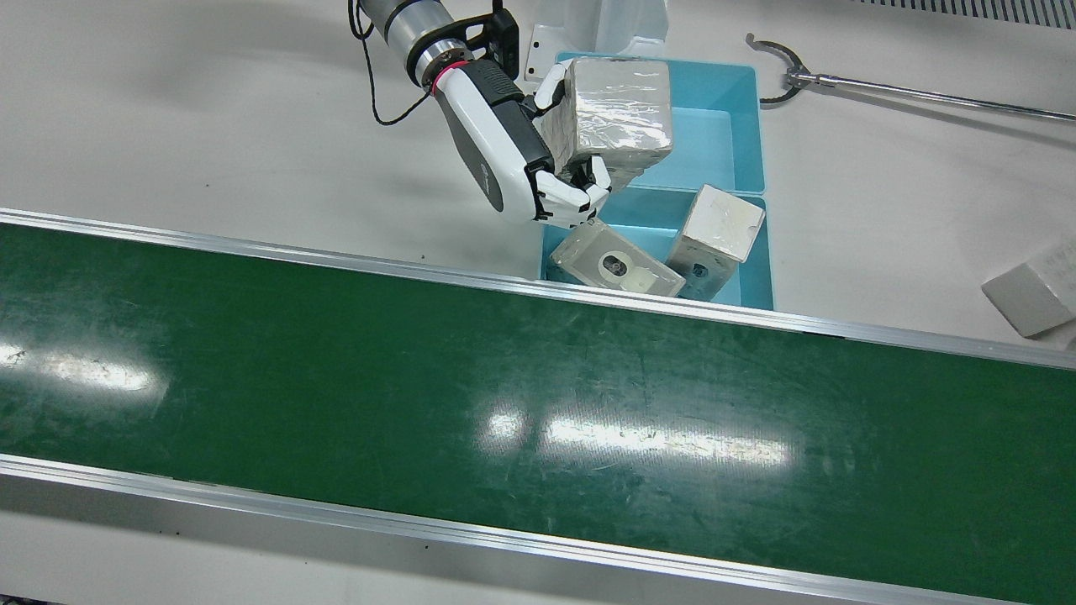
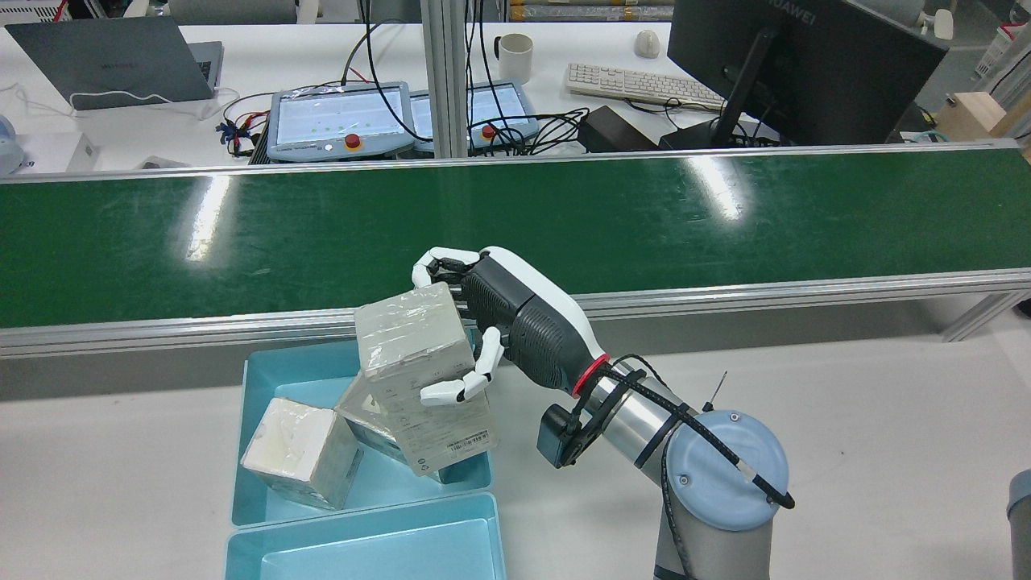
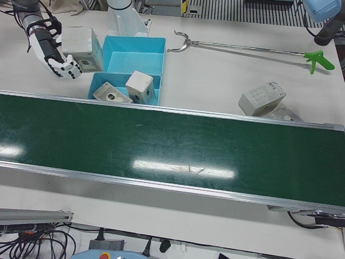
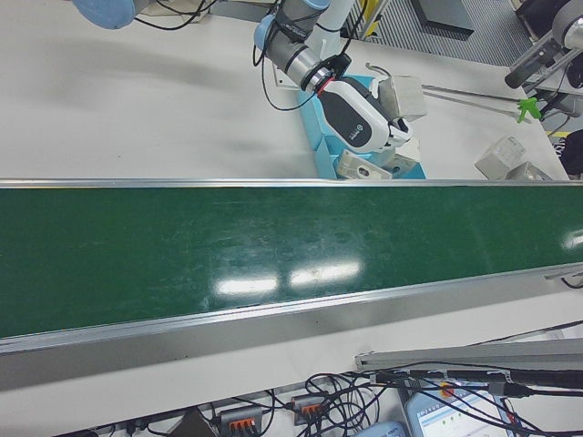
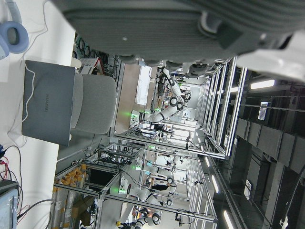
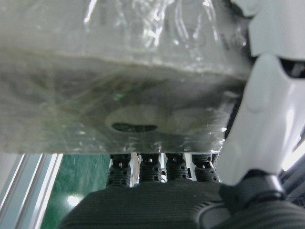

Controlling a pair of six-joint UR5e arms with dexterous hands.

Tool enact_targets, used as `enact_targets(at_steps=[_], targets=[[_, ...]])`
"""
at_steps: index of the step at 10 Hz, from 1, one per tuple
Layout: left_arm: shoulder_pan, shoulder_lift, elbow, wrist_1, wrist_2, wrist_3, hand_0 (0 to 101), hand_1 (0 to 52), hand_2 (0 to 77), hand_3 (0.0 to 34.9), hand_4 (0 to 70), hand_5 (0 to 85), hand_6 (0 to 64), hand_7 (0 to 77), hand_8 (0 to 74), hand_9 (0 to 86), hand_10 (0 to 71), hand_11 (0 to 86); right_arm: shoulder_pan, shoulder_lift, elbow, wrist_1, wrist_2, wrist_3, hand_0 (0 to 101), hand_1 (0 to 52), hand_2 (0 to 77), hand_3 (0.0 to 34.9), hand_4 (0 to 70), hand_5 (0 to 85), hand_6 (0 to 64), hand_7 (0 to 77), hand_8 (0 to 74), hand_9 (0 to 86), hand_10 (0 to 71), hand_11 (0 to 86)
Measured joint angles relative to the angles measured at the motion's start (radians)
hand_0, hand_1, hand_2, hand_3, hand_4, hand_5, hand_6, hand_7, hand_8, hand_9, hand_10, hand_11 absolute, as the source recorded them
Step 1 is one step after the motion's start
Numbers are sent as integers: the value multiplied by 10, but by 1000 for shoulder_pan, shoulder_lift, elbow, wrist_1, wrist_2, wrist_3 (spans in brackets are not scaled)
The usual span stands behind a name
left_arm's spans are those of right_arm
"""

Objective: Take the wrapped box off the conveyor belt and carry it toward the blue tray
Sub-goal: 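Carry the held box over the light-blue tray with the right hand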

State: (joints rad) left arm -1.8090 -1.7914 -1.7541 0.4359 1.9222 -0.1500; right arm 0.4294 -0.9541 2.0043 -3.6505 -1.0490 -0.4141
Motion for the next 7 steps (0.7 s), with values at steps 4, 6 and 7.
enact_targets(at_steps=[4,6,7], targets=[[0,0,0,0,0,0,0,0,11,0,0,11,0,0,0,0,5,0,-47,-2,-16,-1,-7,0,506,0,409,109,180,502,207,464,300,425,218,398],[0,0,0,0,0,0,0,0,5,0,0,11,0,0,0,0,0,0,-54,4,-17,-1,-8,3,467,207,251,174,142,218,11,218,0,136,0,224],[0,0,0,0,0,0,0,0,5,0,0,11,0,0,0,0,5,0,-55,7,-15,0,-8,4,467,82,202,187,131,245,11,218,0,136,0,54]])
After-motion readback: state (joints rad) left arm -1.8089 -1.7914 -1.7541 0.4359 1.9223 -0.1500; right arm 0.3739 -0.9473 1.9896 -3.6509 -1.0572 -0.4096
